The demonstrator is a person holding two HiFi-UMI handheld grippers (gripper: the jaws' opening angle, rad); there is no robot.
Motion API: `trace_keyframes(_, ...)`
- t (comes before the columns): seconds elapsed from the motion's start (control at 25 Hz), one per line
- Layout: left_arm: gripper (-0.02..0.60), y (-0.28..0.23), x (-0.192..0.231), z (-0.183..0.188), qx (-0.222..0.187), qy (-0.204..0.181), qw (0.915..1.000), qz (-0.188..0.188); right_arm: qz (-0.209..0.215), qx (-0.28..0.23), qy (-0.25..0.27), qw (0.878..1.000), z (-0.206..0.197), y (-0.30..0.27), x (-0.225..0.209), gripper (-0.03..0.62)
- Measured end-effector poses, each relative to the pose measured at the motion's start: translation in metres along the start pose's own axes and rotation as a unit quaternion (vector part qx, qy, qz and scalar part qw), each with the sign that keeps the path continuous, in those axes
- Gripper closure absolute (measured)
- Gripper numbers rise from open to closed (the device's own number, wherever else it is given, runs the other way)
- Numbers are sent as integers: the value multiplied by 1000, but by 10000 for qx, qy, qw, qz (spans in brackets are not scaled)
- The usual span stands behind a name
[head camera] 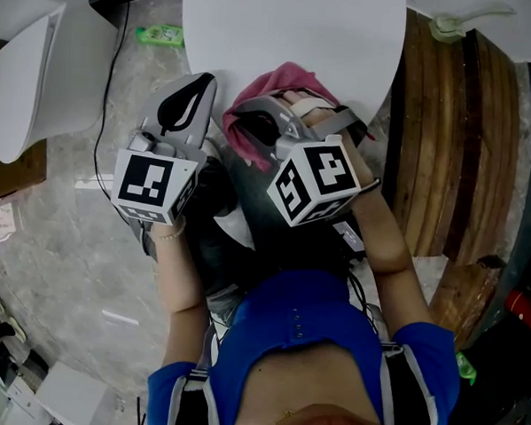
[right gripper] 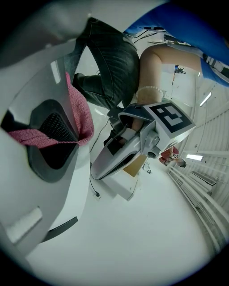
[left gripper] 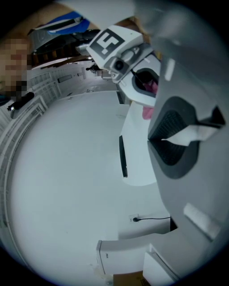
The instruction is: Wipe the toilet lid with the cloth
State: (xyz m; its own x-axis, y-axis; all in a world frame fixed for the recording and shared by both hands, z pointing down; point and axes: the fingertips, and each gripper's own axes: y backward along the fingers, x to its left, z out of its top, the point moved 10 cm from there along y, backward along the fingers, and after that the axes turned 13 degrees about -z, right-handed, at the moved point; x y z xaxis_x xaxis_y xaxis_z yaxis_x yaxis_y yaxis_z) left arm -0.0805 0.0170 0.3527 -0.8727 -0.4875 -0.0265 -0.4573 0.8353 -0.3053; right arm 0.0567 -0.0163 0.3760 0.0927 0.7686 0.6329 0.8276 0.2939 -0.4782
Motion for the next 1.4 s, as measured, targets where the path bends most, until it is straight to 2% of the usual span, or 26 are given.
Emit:
trace_keyframes(0.28, 578, -3, 5, 2, -83, 52, 9999, -29, 167, 34, -115, 9998, 2, -13, -13, 585)
trace_keyframes(0.84, 578, 9, 13, 0, -336, 188, 9992, 72, 195, 10, -250, 9995, 2, -34, -29, 584)
trace_keyframes(1.08, 578, 3, 15, 3, -360, 180, 9992, -26, 420, 176, -447, 9980, 3, -38, -40, 583)
trace_keyframes(1.4, 578, -4, 12, 8, -274, 210, 9991, -237, 171, 198, -525, 9983, -11, -41, -58, 583)
